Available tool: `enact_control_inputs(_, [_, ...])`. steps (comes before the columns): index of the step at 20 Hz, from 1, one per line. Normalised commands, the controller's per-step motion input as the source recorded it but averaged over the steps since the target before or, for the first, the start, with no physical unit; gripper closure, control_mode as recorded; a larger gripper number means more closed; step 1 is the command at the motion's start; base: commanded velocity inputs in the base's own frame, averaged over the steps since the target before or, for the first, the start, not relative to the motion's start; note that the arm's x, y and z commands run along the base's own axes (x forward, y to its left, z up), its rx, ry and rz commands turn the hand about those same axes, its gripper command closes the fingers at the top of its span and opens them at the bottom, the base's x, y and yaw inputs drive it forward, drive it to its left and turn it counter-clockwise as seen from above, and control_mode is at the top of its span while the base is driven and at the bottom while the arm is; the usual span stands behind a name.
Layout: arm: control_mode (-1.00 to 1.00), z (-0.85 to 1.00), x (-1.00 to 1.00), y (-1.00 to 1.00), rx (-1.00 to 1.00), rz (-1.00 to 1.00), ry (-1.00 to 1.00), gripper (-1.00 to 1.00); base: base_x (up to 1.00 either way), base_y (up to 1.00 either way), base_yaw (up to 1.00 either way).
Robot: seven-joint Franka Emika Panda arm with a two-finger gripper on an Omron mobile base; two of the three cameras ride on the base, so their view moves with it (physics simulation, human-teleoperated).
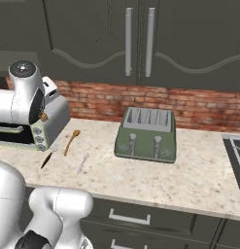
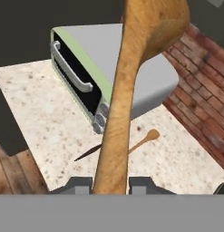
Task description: Organize the utensils by type. Pick up the wooden spoons from the counter and place them in the open cabinet. Then pick up the metallic utensils from the counter and place them in the open drawer.
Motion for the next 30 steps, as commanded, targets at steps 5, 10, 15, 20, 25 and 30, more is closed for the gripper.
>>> enact_control_inputs(5, [-1.0,0.04,0.06,0.75,-0.08,-0.01,-0.08,1.0,0.0,0.0,0.0])
enact_control_inputs(10, [-1.0,0.28,0.22,0.49,-0.02,0.0,-0.06,1.0,0.0,0.0,0.0])
enact_control_inputs(15, [-1.0,0.59,0.1,0.33,0.0,0.0,-0.03,1.0,0.0,0.0,0.0])
enact_control_inputs(20, [-1.0,0.43,0.03,0.35,0.0,0.0,-0.09,1.0,0.0,0.0,0.0])
enact_control_inputs(25, [-1.0,0.25,0.06,0.37,-0.02,0.0,-0.08,1.0,0.0,0.0,0.0])
enact_control_inputs(30, [-1.0,0.01,0.19,0.26,-0.01,0.0,-0.08,1.0,0.0,0.0,0.0])
